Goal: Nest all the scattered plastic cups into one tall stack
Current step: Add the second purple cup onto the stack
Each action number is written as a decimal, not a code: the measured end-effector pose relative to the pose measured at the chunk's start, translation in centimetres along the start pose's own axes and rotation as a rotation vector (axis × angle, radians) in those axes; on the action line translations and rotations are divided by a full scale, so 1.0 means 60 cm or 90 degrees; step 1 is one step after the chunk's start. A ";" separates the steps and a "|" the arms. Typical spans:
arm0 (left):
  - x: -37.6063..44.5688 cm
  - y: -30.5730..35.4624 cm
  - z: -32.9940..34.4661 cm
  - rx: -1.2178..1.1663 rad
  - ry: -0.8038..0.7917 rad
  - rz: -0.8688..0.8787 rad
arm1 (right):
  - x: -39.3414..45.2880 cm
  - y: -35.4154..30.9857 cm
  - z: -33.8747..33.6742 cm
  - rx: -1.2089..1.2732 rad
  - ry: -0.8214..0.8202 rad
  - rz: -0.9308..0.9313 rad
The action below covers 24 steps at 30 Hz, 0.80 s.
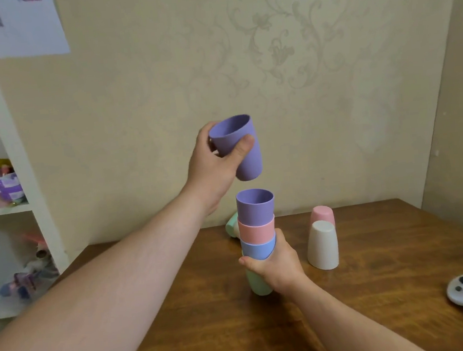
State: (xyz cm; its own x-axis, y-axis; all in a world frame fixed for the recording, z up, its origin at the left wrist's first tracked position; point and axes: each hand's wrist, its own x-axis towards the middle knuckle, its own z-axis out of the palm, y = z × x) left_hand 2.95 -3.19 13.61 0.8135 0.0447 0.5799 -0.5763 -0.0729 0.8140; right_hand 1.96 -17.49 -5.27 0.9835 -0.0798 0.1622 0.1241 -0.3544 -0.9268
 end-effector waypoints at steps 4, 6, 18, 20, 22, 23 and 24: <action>-0.016 -0.037 0.021 0.037 -0.061 -0.059 | 0.005 0.002 0.000 -0.001 -0.004 -0.003; -0.030 -0.060 0.016 0.065 -0.100 -0.084 | 0.008 0.005 0.002 0.001 -0.001 -0.004; -0.062 -0.117 0.012 0.002 -0.072 -0.162 | 0.021 0.007 0.012 0.029 0.003 0.004; -0.065 -0.122 0.016 0.005 -0.055 -0.159 | 0.020 0.006 0.014 0.030 0.004 0.002; -0.070 -0.126 0.020 0.012 -0.046 -0.146 | 0.019 0.005 0.016 0.023 0.008 -0.002; -0.072 -0.126 0.022 0.023 -0.046 -0.139 | 0.018 0.004 0.017 0.020 0.011 -0.003; -0.073 -0.126 0.024 0.039 -0.049 -0.130 | 0.017 0.002 0.018 0.021 0.015 -0.003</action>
State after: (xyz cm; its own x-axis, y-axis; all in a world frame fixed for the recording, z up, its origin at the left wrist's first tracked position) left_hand 3.85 -4.28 4.89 0.9180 -0.0105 0.3965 -0.3943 -0.1313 0.9096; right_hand 3.14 -16.60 -5.61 0.9796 -0.0998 0.1746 0.1339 -0.3242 -0.9365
